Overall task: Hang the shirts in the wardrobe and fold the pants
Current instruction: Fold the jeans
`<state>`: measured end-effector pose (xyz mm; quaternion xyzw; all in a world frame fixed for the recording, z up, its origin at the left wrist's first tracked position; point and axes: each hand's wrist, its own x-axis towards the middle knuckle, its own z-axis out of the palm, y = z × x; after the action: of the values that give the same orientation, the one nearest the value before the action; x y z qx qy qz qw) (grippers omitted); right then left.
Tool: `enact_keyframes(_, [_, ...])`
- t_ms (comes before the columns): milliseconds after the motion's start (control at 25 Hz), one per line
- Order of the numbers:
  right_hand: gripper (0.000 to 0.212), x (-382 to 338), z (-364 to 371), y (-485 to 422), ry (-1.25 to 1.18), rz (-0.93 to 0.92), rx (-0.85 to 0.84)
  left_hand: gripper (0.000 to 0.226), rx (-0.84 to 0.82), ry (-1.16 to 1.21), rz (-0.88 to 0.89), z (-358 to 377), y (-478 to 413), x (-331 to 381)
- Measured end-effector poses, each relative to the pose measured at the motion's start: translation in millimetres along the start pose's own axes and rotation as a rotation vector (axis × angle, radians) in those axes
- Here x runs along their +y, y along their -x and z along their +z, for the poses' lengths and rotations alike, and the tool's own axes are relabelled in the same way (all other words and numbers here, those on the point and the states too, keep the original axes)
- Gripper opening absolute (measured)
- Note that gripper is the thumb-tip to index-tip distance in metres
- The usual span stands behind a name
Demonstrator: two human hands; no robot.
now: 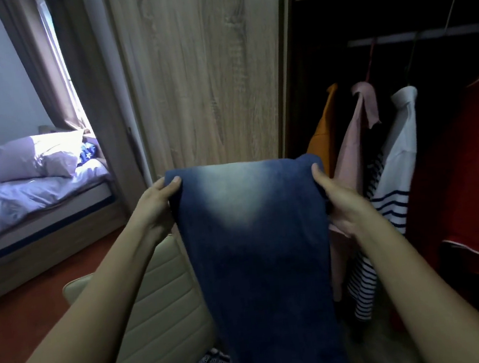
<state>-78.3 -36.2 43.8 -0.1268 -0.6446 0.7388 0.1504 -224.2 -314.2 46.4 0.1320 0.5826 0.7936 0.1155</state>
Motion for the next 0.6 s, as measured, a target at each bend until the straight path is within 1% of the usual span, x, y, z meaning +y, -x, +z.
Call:
enact_keyframes(40, [0.041,2.6,0.4,2.2,0.034,0.095,-0.068,0.018,-0.004,0.017,0.003,3.3,1.8,-5.9])
enact_keyframes(80, [0.033,7.6,1.9,2.9,0.074,0.142,-0.104,0.018,0.003,0.014,-0.01,4.9,2.5,-13.3])
enact_keyframes(120, [0.029,14.3,2.1,1.1,0.106,0.14,-0.107,0.018,0.016,-0.008,-0.029,5.0,2.3,-20.9])
enact_keyframes(200, [0.022,25.5,-1.6,-2.0,0.101,0.025,-0.096,0.023,0.027,-0.081,-0.047,-0.4,0.8,-25.1])
enact_keyframes(240, [0.027,26.2,-3.8,-1.9,0.102,-0.052,-0.085,0.024,0.011,-0.125,-0.046,-5.8,-0.4,-20.7])
enact_keyframes(320, [0.045,21.1,-10.3,-2.5,0.115,-0.198,-0.087,0.027,-0.047,-0.239,-0.038,-13.2,1.1,-4.4])
enact_keyframes(360, [0.048,14.8,-11.0,-1.8,0.119,-0.274,-0.091,0.03,-0.07,-0.282,-0.022,-13.8,2.5,4.1])
enact_keyframes(440, [0.04,1.2,-9.0,0.5,0.121,-0.4,-0.086,0.031,-0.062,-0.306,0.074,-8.4,7.7,18.6])
enact_keyframes(520, [0.03,-14.2,-4.5,1.9,0.123,-0.46,-0.083,0.025,0.002,-0.359,0.258,-0.3,12.8,31.7])
enact_keyframes(600, [0.027,-28.3,-0.7,4.0,0.129,-0.524,-0.085,0.016,0.029,-0.436,0.411,7.9,17.7,44.8])
